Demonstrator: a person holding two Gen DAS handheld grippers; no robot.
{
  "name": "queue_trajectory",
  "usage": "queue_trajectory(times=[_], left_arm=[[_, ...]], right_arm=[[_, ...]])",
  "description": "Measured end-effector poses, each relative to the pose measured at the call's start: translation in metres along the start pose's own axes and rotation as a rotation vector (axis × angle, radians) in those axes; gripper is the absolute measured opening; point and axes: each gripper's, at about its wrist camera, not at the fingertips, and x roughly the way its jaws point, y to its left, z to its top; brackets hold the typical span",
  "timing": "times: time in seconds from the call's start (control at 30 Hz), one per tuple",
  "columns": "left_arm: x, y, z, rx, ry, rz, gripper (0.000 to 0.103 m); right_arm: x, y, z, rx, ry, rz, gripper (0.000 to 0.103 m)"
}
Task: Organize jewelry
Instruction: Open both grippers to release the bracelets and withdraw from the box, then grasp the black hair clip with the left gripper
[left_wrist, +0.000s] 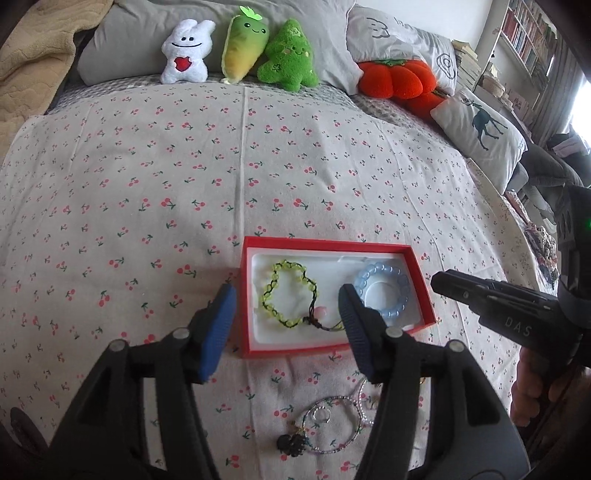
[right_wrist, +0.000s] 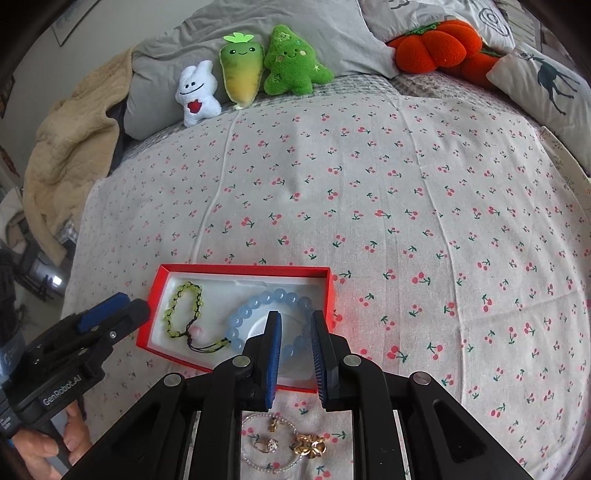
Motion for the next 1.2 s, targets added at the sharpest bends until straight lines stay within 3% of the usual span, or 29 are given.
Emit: queue_trajectory(times=[0.07,0.1,0.13,0.27,0.43,0.67,0.83,1.03,1.2], left_arm=[[-0.009,0.002,-0.011,0.000,0.003,0.031,0.076],[-0.013,0.003,-0.019,-0.001,0.011,0.049,0.080],[-0.015,0.004,-0.026,-0.004,0.019,0.065,0.081],[-0.018,0.005,-0.061,0.030,0.065,0.102,0.082],[-0.015,0.013,-0.098,0.072,0.111,0.115,0.083],[-0.005,0.024,-0.137,0.134,0.157,0.115,0.083],[-0.006,0.021,-0.143,0.185,0.116,0.095,0.083],[-0.003,0.013,-0.135,0.188,0.118,-0.025,0.082],[0.004,0.002,-0.128,0.214,0.118,-0.078,0.061]], right_arm=[[-0.006,-0.002,-0.009,-0.001,0.007,-0.009,0.035],[-0.009,-0.004,-0.014,0.003,0.004,-0.012,0.059],[-0.014,-0.005,-0.019,0.007,-0.008,-0.013,0.069],[-0.026,-0.006,-0.038,-0.006,-0.007,-0.019,0.069],[-0.027,-0.005,-0.070,-0.027,0.023,-0.050,0.081],[-0.005,-0.009,-0.120,-0.046,0.102,-0.062,0.082],[0.004,-0.004,-0.137,-0.112,0.121,-0.088,0.082],[0.010,-0.011,-0.139,-0.127,0.127,-0.102,0.082],[0.010,-0.016,-0.135,-0.108,0.125,-0.089,0.082]])
